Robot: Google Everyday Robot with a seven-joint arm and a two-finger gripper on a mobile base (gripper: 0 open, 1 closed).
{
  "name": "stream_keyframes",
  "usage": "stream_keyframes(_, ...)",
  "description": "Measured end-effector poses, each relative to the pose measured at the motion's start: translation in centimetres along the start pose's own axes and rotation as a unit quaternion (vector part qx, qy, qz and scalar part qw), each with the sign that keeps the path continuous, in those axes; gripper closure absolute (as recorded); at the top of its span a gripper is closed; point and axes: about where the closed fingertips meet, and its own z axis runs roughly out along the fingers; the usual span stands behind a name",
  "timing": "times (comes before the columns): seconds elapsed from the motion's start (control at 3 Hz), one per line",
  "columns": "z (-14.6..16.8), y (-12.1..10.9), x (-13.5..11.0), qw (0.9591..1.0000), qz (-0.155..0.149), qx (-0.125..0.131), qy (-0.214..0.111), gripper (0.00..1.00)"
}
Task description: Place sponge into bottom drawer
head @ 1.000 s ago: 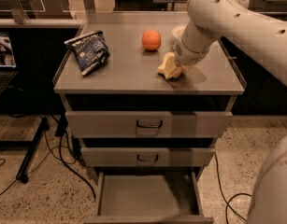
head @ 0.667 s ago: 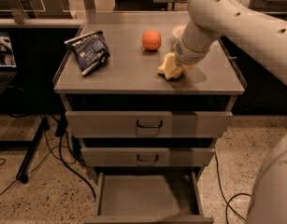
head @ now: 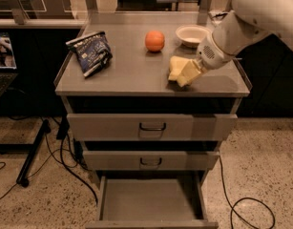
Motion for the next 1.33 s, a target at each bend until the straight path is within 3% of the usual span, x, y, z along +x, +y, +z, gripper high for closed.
stream_keyframes(0.33,-2.3,1.2,3.4,0.9973,-0.054,-0.049,-0.009,1.00)
stream_keyframes(0.67,-4.2,2.4,7.1,0.9903,-0.106,-0.084,-0.031,1.00)
stream_keyframes(1.0,-5.5,3.0,10.1,0.9840,-0.130,-0.107,-0.058,1.00)
stream_keyframes(1.33,-5.6,2.9,10.3,0.9835,-0.134,-0.106,-0.060,1.00)
